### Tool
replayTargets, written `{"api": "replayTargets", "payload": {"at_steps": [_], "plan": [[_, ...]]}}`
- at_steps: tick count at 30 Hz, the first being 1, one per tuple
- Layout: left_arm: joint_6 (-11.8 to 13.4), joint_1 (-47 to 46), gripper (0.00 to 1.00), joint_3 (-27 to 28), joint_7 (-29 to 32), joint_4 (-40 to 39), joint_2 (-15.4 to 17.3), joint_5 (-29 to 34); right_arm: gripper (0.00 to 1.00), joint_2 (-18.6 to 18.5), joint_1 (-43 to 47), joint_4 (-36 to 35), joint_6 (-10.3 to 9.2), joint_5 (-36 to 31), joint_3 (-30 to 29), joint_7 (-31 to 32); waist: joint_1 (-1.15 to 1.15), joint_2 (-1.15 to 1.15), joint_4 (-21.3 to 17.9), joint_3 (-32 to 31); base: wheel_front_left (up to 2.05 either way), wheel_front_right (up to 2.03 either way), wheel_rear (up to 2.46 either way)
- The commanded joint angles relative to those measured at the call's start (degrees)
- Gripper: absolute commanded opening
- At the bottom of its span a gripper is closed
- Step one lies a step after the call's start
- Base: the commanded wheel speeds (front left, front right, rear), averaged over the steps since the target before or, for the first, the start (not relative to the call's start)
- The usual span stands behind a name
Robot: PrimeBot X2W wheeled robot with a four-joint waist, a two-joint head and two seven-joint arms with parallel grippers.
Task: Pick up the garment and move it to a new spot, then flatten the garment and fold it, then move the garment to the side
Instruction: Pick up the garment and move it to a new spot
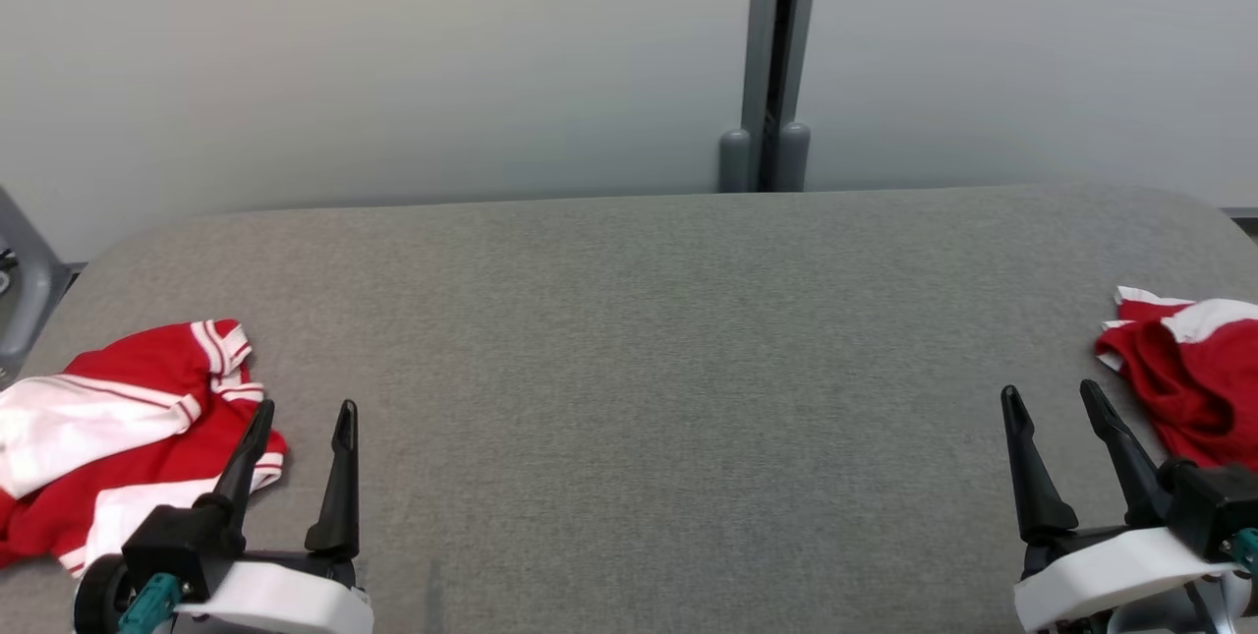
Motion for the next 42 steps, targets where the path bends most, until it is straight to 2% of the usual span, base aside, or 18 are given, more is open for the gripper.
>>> {"api": "replayTargets", "payload": {"at_steps": [1, 7, 11, 19, 29, 42], "plan": [[-0.6, -1.35, 1.0, 0.44, -0.46, 0.14, 0.3, -0.61, 1.0, -0.31, 0.65, -0.72, 0.01, -0.55, 0.06, 0.17, 0.0, 0.0, 3.14, 0.64, 0.0, 0.0, 0.0], [-1.95, -3.5, 1.0, 2.35, -1.24, 0.82, 0.6, -1.64, 1.0, -0.48, -0.33, -2.25, 0.01, -0.42, 0.98, 0.73, 0.0, 0.0, 11.82, 1.67, 0.0, 0.0, 0.0], [-1.84, -3.95, 1.0, 3.27, -1.61, 1.06, 0.28, -1.43, 1.0, -0.54, -1.41, -2.82, 0.01, -0.12, 1.77, 1.03, 0.0, 0.0, 17.21, 2.44, 0.0, 0.0, 0.0], [-2.55, -2.97, 1.0, 4.78, -1.91, 0.98, -0.93, -1.08, 1.0, -0.15, -2.34, -2.04, 0.01, 0.62, 2.71, 0.66, 0.0, 0.0, 24.88, 3.27, 0.0, 0.0, 0.0], [-3.65, -3.28, 1.0, 6.06, -1.94, 0.5, -1.74, 0.11, 1.0, -0.02, -2.68, -1.41, 0.01, 0.81, 3.11, 0.47, 0.0, 0.0, 26.95, 3.79, 0.0, 0.0, 0.0], [-5.36, -7.95, 1.0, 7.56, -1.95, 1.98, -1.66, 1.4, 1.0, -0.64, -4.15, -2.07, 0.01, 0.78, 3.25, 1.04, 0.0, 0.0, 25.4, 5.9, 0.0, 0.0, 0.0]]}}
